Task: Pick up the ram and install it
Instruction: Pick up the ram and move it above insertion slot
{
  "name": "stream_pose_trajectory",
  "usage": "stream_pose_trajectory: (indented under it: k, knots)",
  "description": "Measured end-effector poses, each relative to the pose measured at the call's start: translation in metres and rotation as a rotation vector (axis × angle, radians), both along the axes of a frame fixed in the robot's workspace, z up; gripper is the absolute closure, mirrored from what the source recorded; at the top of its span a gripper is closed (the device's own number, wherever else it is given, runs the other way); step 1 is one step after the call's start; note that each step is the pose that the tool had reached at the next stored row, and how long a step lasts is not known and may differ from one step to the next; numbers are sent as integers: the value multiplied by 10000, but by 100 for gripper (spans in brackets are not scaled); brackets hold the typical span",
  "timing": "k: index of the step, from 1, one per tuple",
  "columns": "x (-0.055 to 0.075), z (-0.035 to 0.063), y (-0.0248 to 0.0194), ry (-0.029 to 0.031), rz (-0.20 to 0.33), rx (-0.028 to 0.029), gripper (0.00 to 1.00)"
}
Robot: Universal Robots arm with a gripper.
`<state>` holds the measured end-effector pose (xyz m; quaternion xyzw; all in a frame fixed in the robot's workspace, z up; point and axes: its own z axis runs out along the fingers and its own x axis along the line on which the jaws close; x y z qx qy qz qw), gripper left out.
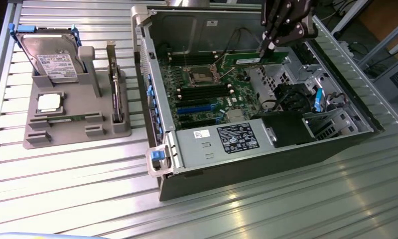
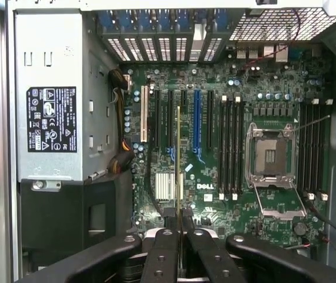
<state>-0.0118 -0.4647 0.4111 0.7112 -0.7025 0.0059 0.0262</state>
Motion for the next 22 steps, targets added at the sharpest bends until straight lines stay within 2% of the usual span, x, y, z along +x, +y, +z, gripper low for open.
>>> stream_pose_trajectory:
  k: [22]
  knots:
    - [339,0,6,0,0,-55,88]
